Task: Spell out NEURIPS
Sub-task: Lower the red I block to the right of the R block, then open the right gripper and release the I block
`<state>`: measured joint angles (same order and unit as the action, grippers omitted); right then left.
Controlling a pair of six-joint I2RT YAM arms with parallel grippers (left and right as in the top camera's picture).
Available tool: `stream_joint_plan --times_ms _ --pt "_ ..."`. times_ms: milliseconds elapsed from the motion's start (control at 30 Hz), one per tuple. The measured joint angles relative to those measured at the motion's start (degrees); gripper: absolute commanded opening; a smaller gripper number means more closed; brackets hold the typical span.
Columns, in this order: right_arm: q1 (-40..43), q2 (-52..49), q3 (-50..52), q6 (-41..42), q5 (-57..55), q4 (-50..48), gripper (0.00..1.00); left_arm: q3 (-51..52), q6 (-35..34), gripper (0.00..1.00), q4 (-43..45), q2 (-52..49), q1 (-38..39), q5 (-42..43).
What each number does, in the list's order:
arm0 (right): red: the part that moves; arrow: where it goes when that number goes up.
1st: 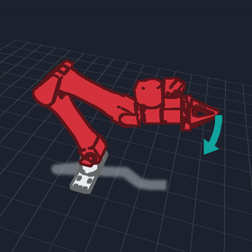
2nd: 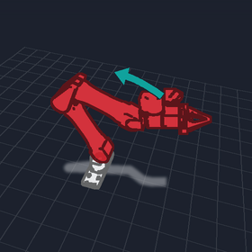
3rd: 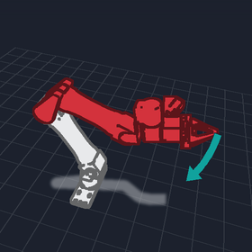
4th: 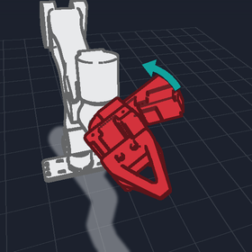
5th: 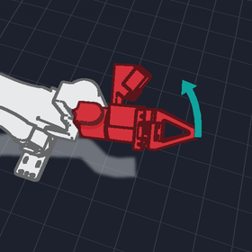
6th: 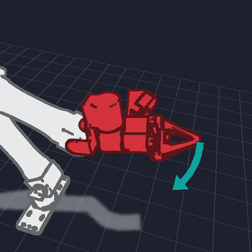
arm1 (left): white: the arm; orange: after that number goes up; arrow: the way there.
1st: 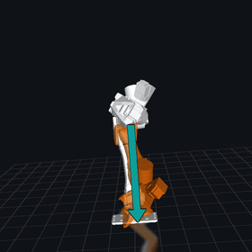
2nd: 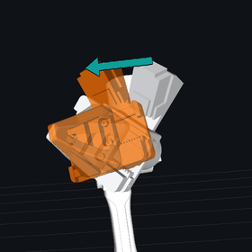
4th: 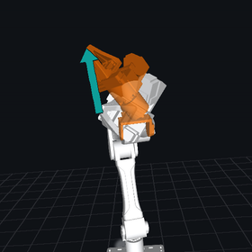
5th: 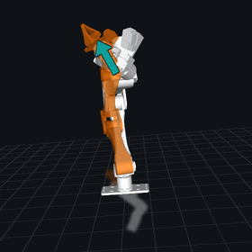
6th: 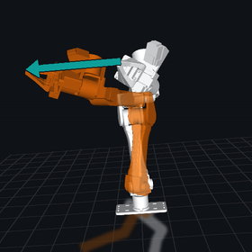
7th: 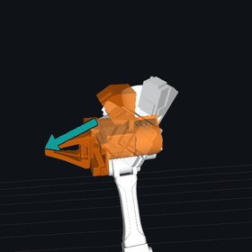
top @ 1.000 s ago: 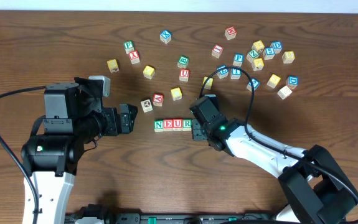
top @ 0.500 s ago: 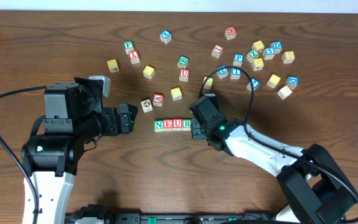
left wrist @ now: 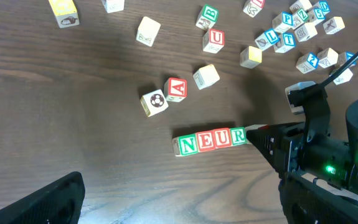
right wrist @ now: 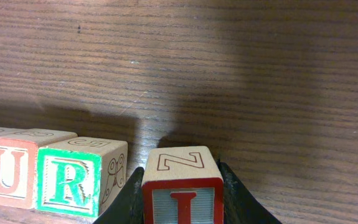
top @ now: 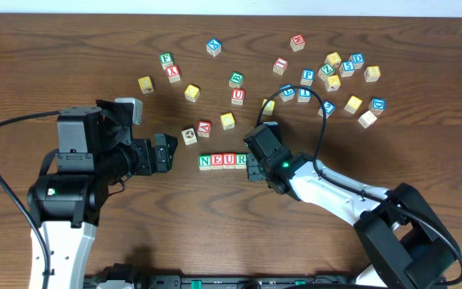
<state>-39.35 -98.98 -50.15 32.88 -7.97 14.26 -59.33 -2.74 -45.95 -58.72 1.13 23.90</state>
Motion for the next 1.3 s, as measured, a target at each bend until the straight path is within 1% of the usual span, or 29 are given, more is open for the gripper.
stream_joint_plan --times_ms 67,133,233,967,1300 --pt "0.0 0.0 0.0 0.1 0.0 0.0 0.33 0.0 0.0 0.98 0.0 0.0 0.0 0.0" --pt "0.0 0.0 0.0 0.3 -0.1 0.0 0.44 0.0 0.0 0.98 0.0 0.0 0.0 0.0" --pt "0.0 0.0 0.0 0.2 -0.4 -0.1 0.45 0.0 0.0 0.98 0.0 0.0 0.0 0.0" --pt "0.0 0.0 -0.7 0.0 -1.0 -1.4 0.47 0.0 0.0 0.98 0.0 0.0 0.0 0.0" --pt "0.0 0.0 -5.6 -0.7 -3.6 4.0 0.44 0.0 0.0 0.98 0.0 0.0 0.0 0.0"
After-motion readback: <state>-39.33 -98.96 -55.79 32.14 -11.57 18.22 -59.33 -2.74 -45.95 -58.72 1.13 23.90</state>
